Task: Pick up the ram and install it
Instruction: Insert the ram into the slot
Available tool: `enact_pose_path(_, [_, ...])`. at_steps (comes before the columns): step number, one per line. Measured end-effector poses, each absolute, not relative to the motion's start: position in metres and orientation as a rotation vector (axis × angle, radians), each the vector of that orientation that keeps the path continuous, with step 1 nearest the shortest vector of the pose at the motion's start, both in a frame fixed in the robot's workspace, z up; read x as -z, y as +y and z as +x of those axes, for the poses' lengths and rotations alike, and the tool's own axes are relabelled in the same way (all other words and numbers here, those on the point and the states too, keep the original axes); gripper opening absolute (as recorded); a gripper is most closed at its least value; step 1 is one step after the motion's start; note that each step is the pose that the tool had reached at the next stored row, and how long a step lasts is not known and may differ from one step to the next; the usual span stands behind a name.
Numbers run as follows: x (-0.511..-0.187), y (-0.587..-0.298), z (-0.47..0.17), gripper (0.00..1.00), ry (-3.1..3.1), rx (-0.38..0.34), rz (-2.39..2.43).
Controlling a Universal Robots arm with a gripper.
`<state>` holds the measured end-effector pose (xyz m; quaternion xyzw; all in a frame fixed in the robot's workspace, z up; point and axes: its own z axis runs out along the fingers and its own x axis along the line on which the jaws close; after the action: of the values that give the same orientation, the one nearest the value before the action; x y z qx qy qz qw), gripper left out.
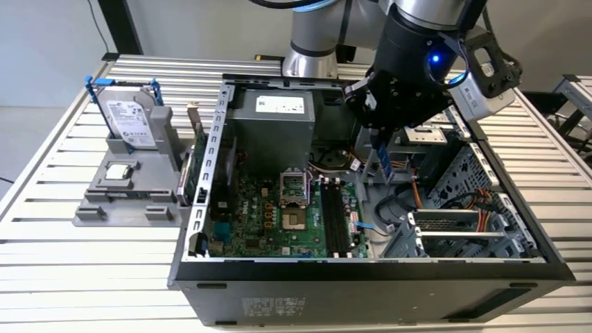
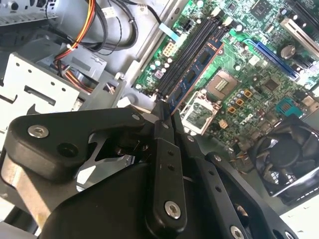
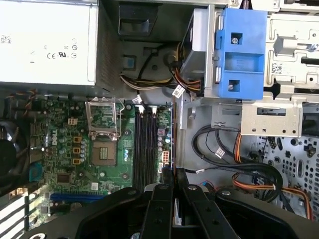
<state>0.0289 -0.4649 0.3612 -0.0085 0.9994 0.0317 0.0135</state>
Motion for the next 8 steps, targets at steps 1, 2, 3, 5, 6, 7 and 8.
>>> enact_pose_path(1, [-0.3612,-0.465,0.0289,0.0,3.113,-0.099,-0.026])
enact_pose_path(2, [-0.3611,-0.465,0.0289,0.0,3.113,-0.099,-0.026])
enact_pose_path(3, [-0.3611,-0.465,0.0289,0.0,3.113,-0.099,-0.026])
enact_pose_path(5, [-0.36,-0.465,0.0289,0.0,3.113,-0.1,-0.026])
enact_pose_path(6, [-0.3589,-0.465,0.0289,0.0,3.113,-0.099,-0.026])
enact_pose_path(7, [-0.3579,-0.465,0.0289,0.0,3.113,-0.099,-0.026])
enact_pose_path(8, [-0.3568,-0.465,0.0289,0.0,3.113,-0.099,-0.026])
